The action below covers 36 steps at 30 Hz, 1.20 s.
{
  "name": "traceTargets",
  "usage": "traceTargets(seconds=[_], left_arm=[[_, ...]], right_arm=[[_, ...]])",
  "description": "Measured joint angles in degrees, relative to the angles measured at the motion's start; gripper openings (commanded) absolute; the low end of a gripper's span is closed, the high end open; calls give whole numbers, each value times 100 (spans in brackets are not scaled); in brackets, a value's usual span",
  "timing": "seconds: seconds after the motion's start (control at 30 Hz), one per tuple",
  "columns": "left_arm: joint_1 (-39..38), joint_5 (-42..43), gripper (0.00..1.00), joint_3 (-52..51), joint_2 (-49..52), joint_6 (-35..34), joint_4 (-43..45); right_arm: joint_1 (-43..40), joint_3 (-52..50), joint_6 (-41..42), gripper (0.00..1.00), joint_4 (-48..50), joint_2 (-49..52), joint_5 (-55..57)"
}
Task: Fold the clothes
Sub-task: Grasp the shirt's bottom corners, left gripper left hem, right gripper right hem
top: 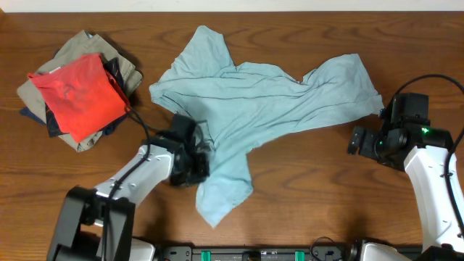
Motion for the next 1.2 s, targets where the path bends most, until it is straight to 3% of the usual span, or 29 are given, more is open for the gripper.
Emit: traceTargets(seconds=[0.1,0.33,0.43,0.53,0.73,1.0,1.13,1.2], left_arm=[[553,31,6,225,-503,374,-944],[1818,17,6,492,-1552,691,-1469],[1878,20,6,490,-1598,750,-1537],[1878,20,6,490,-1587,761,-1534],[1878,20,6,490,-1556,761,-1534],[1878,20,6,487,-1556,763,-1528],[1878,20,6,487,-1556,765,-1526],[1878,20,6,487,-1556,774,-1528]], right_arm=[[0,0,81,99,92,0,0],[0,0,376,99,396,42,-22],[0,0,483,97,568,221,-44],[0,0,625,88,767,511,-7],[0,-2,828,85,1311,1198,90],[0,-2,920,68,2345,2214,109],[0,-2,938,50,2601,2393,114],[0,-2,951,47,2634,2430,133]])
